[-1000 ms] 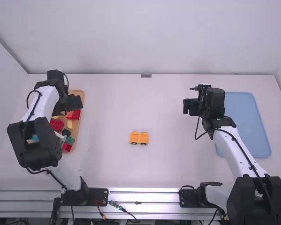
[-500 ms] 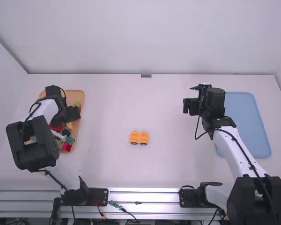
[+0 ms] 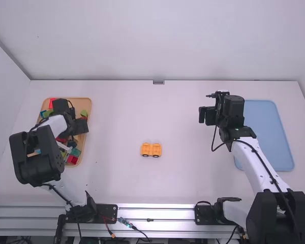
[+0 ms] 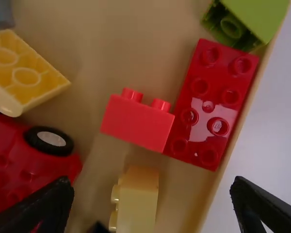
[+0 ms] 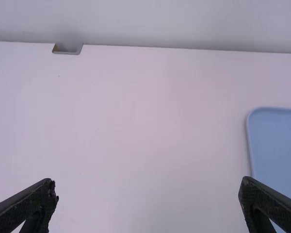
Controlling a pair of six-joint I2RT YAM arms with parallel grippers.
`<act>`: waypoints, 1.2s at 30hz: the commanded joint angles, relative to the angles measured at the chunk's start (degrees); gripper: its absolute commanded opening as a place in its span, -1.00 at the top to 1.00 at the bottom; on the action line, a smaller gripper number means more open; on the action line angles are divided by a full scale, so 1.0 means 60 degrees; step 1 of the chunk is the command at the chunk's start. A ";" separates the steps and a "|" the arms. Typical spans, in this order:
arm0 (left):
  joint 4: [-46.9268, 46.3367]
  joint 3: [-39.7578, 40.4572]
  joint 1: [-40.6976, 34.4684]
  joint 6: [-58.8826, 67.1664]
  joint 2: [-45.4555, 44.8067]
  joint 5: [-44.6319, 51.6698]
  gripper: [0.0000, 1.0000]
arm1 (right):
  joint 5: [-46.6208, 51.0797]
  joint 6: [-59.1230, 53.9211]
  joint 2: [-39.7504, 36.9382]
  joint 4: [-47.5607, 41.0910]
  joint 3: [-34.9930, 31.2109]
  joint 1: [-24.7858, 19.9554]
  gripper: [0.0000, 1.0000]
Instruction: Assemble lego blocks to make yellow taxi
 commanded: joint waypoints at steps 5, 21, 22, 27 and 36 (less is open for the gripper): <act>0.0270 -0.0186 0.0073 0.0080 -0.0251 0.0044 -0.79 | -0.0022 0.0029 0.0028 -0.0047 0.0302 0.0025 -0.98; 0.0627 -0.0197 0.0102 0.0237 0.0289 0.0277 -0.81 | -0.0018 0.0025 0.0028 -0.0051 0.0302 0.0025 -0.98; 0.0590 -0.0193 0.0106 0.0241 0.0376 0.0284 -0.82 | -0.0018 0.0025 0.0028 -0.0047 0.0302 0.0029 -0.98; 0.0437 -0.0197 0.0102 0.0237 0.0598 0.0255 -0.84 | -0.0022 0.0025 0.0028 -0.0047 0.0302 0.0025 -0.98; 0.0051 -0.0197 0.0109 0.0109 0.0606 -0.0080 -0.67 | -0.0018 0.0029 0.0028 -0.0047 0.0302 0.0029 -0.98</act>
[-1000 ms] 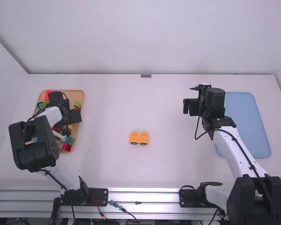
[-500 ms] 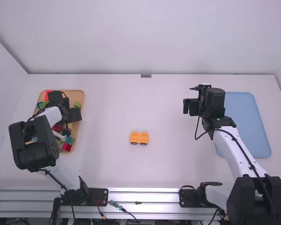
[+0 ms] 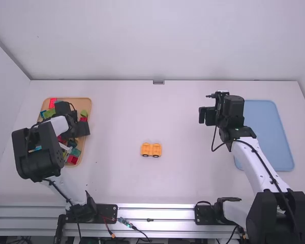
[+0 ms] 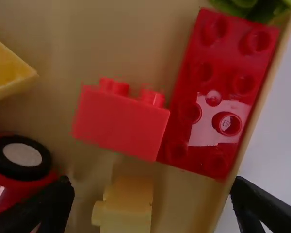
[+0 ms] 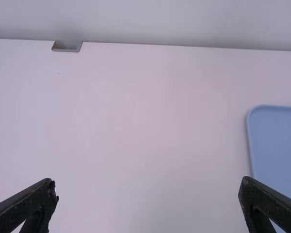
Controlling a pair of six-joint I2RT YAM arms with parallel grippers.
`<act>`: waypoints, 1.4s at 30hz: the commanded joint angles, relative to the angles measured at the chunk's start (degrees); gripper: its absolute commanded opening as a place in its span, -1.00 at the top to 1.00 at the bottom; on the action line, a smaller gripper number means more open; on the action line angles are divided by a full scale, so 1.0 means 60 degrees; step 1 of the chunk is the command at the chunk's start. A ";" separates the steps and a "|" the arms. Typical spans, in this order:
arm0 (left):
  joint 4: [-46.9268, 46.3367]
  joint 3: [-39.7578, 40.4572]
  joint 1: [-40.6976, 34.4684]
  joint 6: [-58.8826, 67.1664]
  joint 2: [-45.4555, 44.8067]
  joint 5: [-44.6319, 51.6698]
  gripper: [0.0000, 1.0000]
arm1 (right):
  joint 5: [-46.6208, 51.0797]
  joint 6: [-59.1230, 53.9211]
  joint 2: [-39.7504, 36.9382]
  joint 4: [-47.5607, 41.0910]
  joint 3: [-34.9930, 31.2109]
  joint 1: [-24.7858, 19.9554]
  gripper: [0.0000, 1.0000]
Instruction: Assemble lego blocks to make yellow taxi
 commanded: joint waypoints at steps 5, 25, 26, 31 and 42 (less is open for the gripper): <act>-0.0044 -0.0109 0.0036 -0.0335 0.0085 -0.0495 -0.69 | -0.0018 0.0047 0.0028 0.0055 0.0302 0.0029 -0.98; -0.0674 0.0495 0.0397 -0.0477 0.0085 0.0372 -0.94 | -0.0015 0.0051 0.0028 0.0193 0.0302 0.0025 -0.98; -0.0670 0.0543 0.0408 -0.0473 0.0085 0.0492 -0.96 | -0.0015 0.0051 0.0028 0.0193 0.0302 0.0029 -0.98; -0.0747 0.0663 0.0426 -0.0459 0.0085 0.0612 -0.98 | -0.0018 0.0051 0.0028 0.0182 0.0302 0.0029 -0.98; -0.0098 0.0069 0.0459 -0.0302 0.0085 0.0357 -0.57 | -0.0015 0.0051 0.0032 0.0113 0.0302 0.0025 -0.97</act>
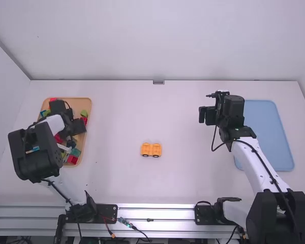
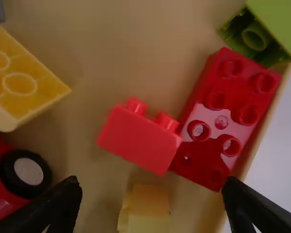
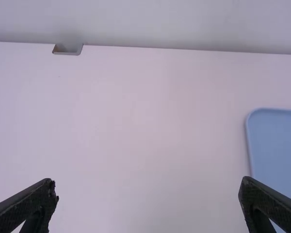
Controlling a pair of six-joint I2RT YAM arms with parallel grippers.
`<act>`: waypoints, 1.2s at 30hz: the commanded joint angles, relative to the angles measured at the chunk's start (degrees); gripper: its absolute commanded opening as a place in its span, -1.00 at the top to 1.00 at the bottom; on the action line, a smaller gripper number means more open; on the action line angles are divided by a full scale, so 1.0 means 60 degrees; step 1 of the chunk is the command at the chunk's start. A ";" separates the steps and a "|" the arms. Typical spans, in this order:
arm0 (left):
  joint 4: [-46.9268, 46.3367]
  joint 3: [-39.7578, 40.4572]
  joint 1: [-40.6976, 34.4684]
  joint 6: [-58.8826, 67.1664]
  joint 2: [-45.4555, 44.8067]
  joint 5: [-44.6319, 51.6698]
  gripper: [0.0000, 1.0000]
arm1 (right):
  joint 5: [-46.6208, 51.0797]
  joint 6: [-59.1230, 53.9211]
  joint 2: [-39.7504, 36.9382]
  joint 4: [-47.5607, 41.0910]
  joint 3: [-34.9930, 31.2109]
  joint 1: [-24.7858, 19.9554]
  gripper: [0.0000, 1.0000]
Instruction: Assemble lego blocks to make yellow taxi
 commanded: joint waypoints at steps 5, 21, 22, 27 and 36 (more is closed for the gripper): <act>-0.0142 -0.0288 0.0109 0.0091 0.0085 -0.0044 -0.57 | -0.0022 0.0044 0.0032 0.0015 0.0302 0.0029 -0.98; -0.0058 -0.0714 0.0087 0.0270 0.0085 -0.0044 -0.31 | -0.0018 0.0040 0.0032 -0.0022 0.0302 0.0029 -0.98; 0.0011 -0.0736 0.0098 0.0273 0.0085 -0.0036 -0.29 | -0.0022 0.0044 0.0032 -0.0022 0.0302 0.0029 -0.98; 0.0073 -0.0754 0.0087 0.0273 0.0085 -0.0033 -0.15 | -0.0022 0.0040 0.0032 -0.0091 0.0302 0.0029 -0.98; -0.0601 -0.0299 0.0087 0.0270 0.0085 -0.0036 0.10 | -0.0018 0.0044 0.0032 -0.0084 0.0302 0.0029 -0.98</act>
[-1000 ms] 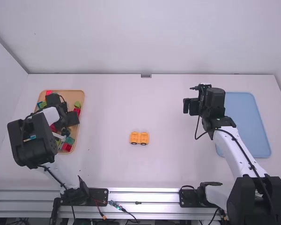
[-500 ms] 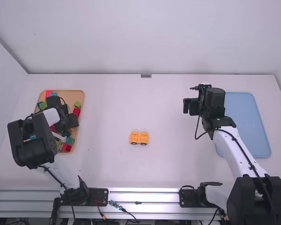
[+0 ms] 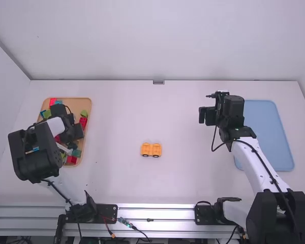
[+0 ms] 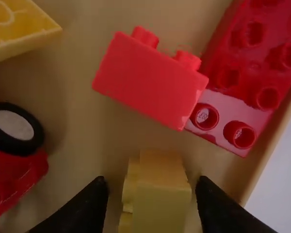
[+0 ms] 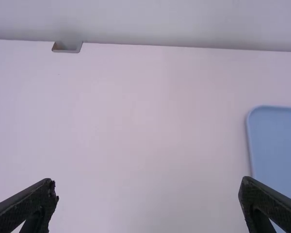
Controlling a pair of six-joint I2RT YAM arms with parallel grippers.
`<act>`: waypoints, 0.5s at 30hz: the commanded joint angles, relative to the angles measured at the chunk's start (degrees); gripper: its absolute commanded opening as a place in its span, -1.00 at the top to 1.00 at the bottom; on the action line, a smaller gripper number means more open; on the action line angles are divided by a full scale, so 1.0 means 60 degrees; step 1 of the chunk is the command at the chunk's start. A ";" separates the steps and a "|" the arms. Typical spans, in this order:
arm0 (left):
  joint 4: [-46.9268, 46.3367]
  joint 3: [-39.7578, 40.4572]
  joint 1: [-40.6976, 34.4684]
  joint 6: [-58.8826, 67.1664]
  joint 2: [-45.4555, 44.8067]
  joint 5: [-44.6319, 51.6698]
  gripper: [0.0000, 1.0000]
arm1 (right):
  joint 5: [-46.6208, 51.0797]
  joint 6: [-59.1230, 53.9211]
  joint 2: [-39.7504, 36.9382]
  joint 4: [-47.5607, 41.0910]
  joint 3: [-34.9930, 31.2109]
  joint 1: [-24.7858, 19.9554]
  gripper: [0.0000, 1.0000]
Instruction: Assemble lego blocks to make yellow taxi
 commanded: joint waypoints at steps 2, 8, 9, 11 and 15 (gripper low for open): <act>-0.0157 0.0055 0.0018 0.0153 0.0088 0.0036 0.10 | -0.0022 0.0062 0.0032 -0.0004 0.0302 0.0025 -0.98; -0.0040 0.0040 0.0018 0.0128 0.0088 0.0033 0.14 | -0.0018 0.0062 0.0032 -0.0007 0.0302 0.0029 -0.98; 0.0025 0.0018 0.0022 0.0128 0.0088 0.0029 0.14 | -0.0015 0.0062 0.0032 -0.0007 0.0302 0.0029 -0.98; 0.0182 -0.0069 0.0018 0.0131 0.0088 0.0029 0.14 | -0.0018 0.0062 0.0032 -0.0011 0.0302 0.0029 -0.97; 0.0393 -0.0255 0.0018 0.0186 0.0088 0.0106 0.21 | -0.0018 0.0062 0.0032 -0.0007 0.0302 0.0025 -0.97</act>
